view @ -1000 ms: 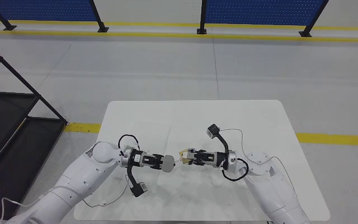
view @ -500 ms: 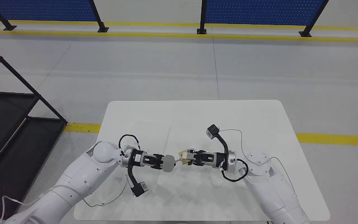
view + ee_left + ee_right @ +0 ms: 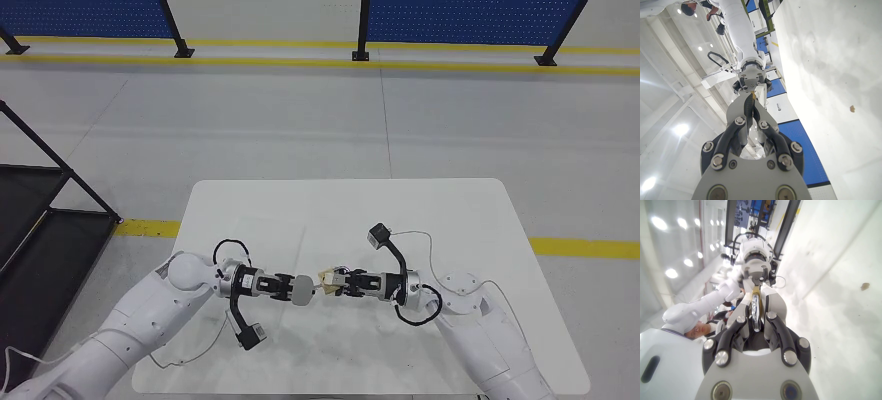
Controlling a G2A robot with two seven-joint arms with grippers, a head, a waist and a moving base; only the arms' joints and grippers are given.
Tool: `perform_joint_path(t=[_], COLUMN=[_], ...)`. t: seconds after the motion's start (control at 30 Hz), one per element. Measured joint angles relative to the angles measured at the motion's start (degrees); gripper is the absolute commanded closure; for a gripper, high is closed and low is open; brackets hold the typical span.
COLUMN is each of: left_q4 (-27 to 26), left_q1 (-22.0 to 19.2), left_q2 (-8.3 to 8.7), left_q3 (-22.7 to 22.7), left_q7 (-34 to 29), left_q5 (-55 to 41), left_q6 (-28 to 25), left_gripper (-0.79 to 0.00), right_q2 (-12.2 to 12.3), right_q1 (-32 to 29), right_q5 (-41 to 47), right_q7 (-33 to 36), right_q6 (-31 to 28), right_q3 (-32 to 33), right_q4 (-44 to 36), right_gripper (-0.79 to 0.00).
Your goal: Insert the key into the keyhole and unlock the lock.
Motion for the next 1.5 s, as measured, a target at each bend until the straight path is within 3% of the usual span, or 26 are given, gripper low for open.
perform_joint_path(t=[1.5], left_q4=[3.8], left_q1=[-3.2], left_q2=[-1.08], left_q3=[2.2], left_q7=[-0.9], left_q5=[-2.4], left_q6=[0.9], left_gripper=[0.0], right_q2=[1.0], right_q1=[0.8], right_q5=[1.8], right_q7=[-0.7], right_q6=[-0.6], right_q3=[-2.1], right_q4=[0.3], right_gripper=[0.0])
